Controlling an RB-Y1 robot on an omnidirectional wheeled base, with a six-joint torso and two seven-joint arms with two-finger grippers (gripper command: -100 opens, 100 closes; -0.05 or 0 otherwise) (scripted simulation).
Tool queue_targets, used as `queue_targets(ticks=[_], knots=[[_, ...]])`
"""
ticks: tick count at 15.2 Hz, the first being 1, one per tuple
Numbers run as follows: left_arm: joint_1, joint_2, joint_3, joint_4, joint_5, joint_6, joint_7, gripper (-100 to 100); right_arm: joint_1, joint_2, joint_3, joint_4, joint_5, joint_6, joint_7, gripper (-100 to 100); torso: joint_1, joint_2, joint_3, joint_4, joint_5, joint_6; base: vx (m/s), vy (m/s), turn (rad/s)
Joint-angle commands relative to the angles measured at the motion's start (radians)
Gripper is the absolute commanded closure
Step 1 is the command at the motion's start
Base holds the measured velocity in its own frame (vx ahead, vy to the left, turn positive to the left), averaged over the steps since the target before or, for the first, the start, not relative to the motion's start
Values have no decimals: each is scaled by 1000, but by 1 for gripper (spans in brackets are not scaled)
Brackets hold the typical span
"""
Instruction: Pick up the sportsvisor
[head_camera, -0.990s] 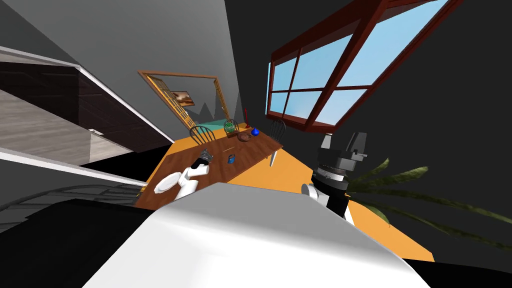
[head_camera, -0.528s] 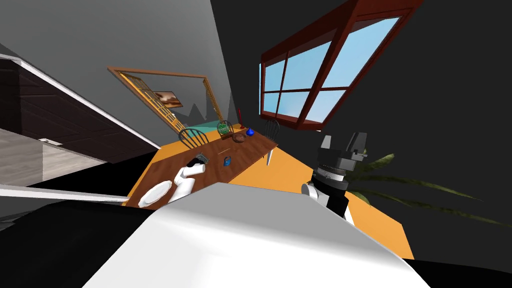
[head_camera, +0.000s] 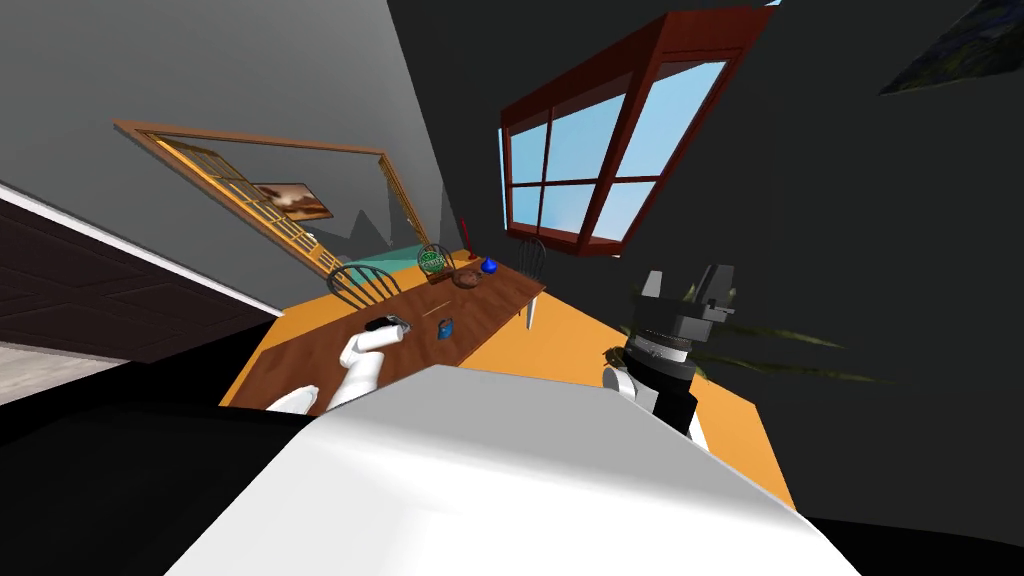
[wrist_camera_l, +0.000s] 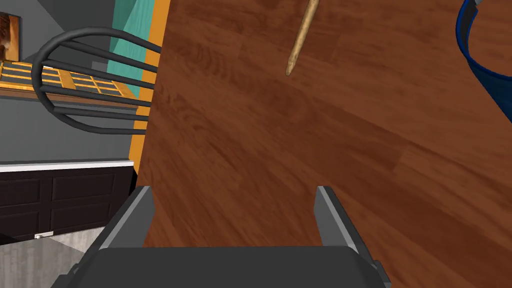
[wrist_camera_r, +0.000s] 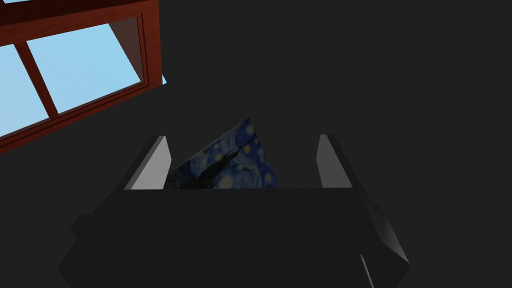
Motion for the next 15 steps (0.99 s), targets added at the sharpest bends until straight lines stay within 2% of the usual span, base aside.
queue_targets(ticks=[1, 3, 4, 6, 7, 9, 10, 12, 13, 15], knots=[[-35, 19, 35, 50, 12, 50, 42, -100, 0, 0, 0, 0, 0, 0, 0, 0, 0, 0, 0, 0, 0, 0, -4, 14, -247], [-35, 19, 35, 69, 12, 81, 42, -100, 0, 0, 0, 0, 0, 0, 0, 0, 0, 0, 0, 0, 0, 1, -3, 19, -184], [-60, 34, 65, 97, 26, 115, 77, -100, 0, 0, 0, 0, 0, 0, 0, 0, 0, 0, 0, 0, 0, 0, 0, 19, -222], [-60, 34, 65, 122, 26, 136, 77, -100, 0, 0, 0, 0, 0, 0, 0, 0, 0, 0, 0, 0, 0, 1, 0, 21, -190], [-84, 49, 94, 156, 39, 170, 111, -100, 0, 0, 0, 0, 0, 0, 0, 0, 0, 0, 0, 0, 0, 0, -1, 18, -226], [-84, 49, 94, 174, 39, 190, 111, -100, 0, 0, 0, 0, 0, 0, 0, 0, 0, 0, 0, 0, 0, 1, 0, 22, -167], [-108, 63, 123, 214, 51, 223, 145, -100, 0, 0, 0, 0, 0, 0, 0, 0, 0, 0, 0, 0, 0, 0, -4, 21, -240], [-108, 63, 123, 225, 51, 242, 145, -100, 0, 0, 0, 0, 0, 0, 0, 0, 1, 0, 0, 0, 0, 1, -4, 26, -177], [-130, 76, 150, 259, 64, 283, 177, -100, 0, 0, 0, 0, 0, 0, 0, 0, 0, 0, 0, 0, 0, 0, 1, 20, -228], [-130, 76, 150, 275, 64, 293, 177, -100, 0, 0, 0, 0, 0, 0, 0, 0, 0, -1, 0, 0, 0, 1, -1, 25, -152]])
